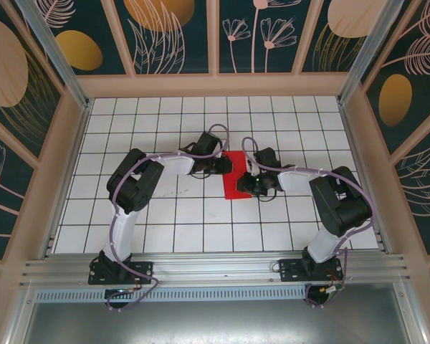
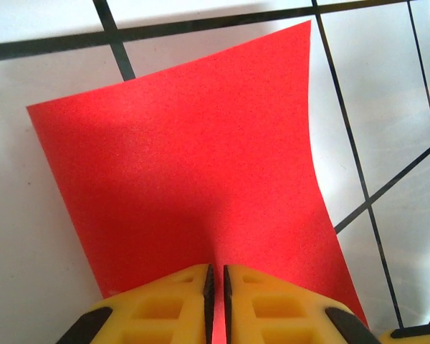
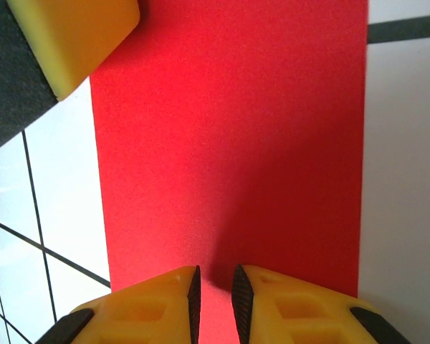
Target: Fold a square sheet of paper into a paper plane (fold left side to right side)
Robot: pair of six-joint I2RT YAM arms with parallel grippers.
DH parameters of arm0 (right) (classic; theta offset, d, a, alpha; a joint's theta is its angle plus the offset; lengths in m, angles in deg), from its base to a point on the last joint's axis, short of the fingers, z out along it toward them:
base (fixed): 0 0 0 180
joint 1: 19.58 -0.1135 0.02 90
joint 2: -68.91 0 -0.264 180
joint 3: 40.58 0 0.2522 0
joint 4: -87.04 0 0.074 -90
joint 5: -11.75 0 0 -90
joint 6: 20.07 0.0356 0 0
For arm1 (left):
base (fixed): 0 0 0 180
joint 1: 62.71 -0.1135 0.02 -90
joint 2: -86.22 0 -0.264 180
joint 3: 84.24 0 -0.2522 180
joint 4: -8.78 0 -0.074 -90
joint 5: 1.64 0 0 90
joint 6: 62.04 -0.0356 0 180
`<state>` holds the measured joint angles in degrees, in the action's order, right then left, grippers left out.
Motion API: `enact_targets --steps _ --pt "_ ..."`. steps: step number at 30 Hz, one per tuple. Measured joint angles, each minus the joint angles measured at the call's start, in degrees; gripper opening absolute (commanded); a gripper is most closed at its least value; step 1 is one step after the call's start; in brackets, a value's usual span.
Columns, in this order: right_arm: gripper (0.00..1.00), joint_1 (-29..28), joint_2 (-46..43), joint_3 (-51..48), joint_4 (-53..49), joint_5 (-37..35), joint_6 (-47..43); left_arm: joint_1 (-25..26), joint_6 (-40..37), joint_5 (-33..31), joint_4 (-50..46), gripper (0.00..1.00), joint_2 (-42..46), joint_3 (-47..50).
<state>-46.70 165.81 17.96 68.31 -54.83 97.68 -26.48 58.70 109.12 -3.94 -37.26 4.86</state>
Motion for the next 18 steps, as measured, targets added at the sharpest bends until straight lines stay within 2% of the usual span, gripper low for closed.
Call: enact_targets --steps 11,18 --pt "0.24 -0.07 0.37 0.17 0.68 -0.02 -0.04 -2.47 0.85 1.18 -0.46 0.18 -3.19 -4.72" --pt "0.24 -0.07 0.37 0.17 0.7 -0.02 -0.2 -6.51 0.85 -1.68 -0.46 0.18 -7.3 -11.17"
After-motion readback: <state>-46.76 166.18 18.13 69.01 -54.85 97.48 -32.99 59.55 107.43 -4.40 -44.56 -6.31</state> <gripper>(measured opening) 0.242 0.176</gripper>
